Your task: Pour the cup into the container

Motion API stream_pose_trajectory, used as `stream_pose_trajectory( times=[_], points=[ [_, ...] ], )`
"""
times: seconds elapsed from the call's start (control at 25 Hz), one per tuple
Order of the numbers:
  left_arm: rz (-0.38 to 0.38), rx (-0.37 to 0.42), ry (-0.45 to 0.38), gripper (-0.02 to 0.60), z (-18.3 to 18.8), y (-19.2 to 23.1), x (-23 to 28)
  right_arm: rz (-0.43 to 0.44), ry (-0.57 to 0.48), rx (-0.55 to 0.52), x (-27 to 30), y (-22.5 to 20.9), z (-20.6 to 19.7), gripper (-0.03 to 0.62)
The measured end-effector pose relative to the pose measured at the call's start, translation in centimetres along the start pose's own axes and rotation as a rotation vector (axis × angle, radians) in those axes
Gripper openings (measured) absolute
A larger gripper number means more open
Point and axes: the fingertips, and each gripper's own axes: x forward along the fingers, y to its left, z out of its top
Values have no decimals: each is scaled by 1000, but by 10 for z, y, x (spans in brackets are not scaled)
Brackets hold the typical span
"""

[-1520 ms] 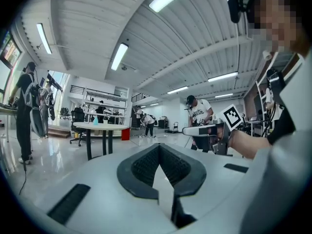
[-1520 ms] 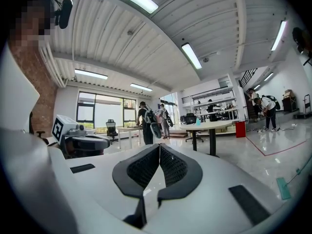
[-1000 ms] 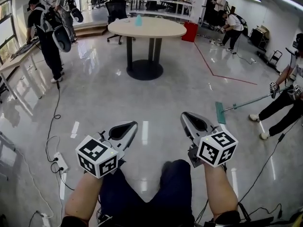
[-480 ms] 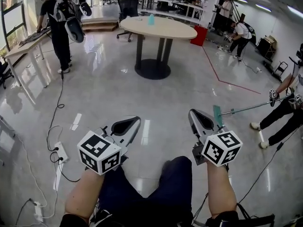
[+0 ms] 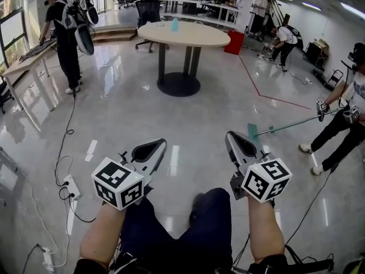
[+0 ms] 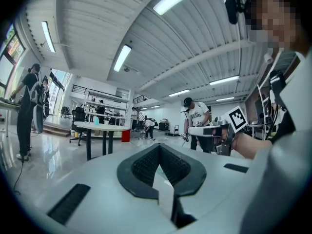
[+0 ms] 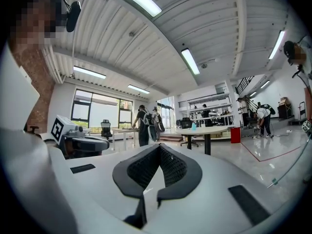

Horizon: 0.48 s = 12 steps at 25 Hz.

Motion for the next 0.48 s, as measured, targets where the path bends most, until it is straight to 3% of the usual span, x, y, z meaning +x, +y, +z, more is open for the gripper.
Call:
stream_pose_trajectory(
  times=[0.48],
  points=[
    [-12,-7,20,-2,-4,-7,11,-3,7,-5,-5,-9,0,5]
  ],
)
